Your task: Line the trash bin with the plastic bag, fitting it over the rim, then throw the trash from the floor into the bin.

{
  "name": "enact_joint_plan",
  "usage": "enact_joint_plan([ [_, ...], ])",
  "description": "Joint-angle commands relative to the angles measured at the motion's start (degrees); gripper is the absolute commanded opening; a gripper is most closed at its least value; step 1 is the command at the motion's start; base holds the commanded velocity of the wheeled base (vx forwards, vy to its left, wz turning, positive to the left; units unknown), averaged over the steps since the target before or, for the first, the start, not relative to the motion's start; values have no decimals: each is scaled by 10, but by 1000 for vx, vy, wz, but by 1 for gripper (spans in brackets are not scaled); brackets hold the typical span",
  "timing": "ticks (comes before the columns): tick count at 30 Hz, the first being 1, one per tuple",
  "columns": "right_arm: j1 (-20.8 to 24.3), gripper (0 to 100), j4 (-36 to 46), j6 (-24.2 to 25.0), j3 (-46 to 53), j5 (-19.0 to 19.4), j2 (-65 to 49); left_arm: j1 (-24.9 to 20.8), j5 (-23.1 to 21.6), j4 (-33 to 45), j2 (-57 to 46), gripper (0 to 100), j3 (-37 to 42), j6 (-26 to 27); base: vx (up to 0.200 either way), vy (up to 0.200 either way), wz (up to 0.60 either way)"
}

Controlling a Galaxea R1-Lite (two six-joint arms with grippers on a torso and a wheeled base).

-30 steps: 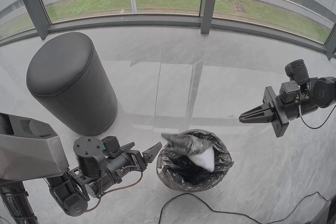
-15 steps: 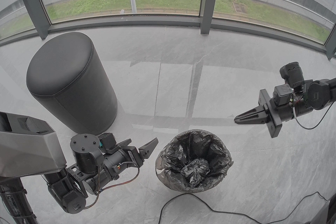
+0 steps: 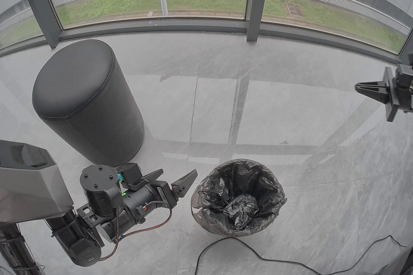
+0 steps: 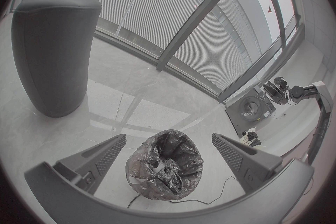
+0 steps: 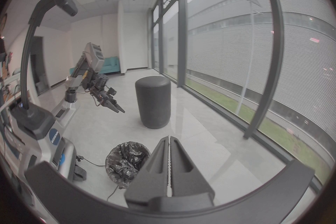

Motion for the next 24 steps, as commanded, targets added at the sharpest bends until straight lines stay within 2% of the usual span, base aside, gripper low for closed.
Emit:
enact_joint_plan([
  [1, -169, 0, -19, 101, 235, 11, -254, -25, 3, 0, -162, 100, 110, 23, 0, 0, 0],
  [2, -173, 0, -22, 108, 260, 24, -277, -23, 3, 1, -181, 100, 128, 26, 0, 0, 0],
  [4, -173, 0, -25, 119, 320, 104, -326, -16, 3, 1, -237, 100, 181, 28, 0, 0, 0],
  [5, -170, 0, -20, 125, 334, 133, -341, -10, 8, 6, -263, 100, 184, 25, 0, 0, 0],
  [8, -129, 0, -7, 180, 328, 139, -367, 31, 26, 6, -306, 100, 184, 27, 0, 0, 0],
  [9, -77, 0, 8, 249, 304, 138, -392, 74, 27, 5, -327, 100, 184, 28, 0, 0, 0],
  [11, -8, 0, 31, 361, 263, 137, -428, 120, 26, 5, -351, 100, 184, 28, 0, 0, 0],
  [12, 37, 0, 41, 437, 235, 135, -446, 144, 26, 6, -365, 100, 184, 28, 0, 0, 0],
  [13, 75, 0, 41, 488, 222, 132, -458, 166, 25, 6, -379, 100, 184, 28, 0, 0, 0],
  [14, 103, 0, 41, 513, 221, 129, -470, 183, 25, 6, -396, 100, 184, 31, 0, 0, 0],
  [16, 112, 0, 42, 513, 232, 127, -497, 209, 25, 6, -427, 100, 184, 43, 0, 0, 0],
  [18, 85, 0, 43, 512, 287, 128, -565, 251, 17, 9, -479, 100, 184, 57, 0, 0, 0],
  [21, 74, 0, 43, 513, 315, 128, -609, 266, 0, 17, -508, 100, 184, 68, 0, 0, 0],
  [22, 67, 0, 43, 521, 375, 130, -708, 296, -55, 68, -583, 100, 184, 112, 0, 0, 0],
  [23, 67, 0, 43, 521, 375, 130, -708, 296, -55, 68, -583, 100, 184, 112, 0, 0, 0],
  [24, 80, 0, 48, 548, 412, 132, -780, 327, -113, 143, -665, 100, 184, 166, 0, 0, 0],
])
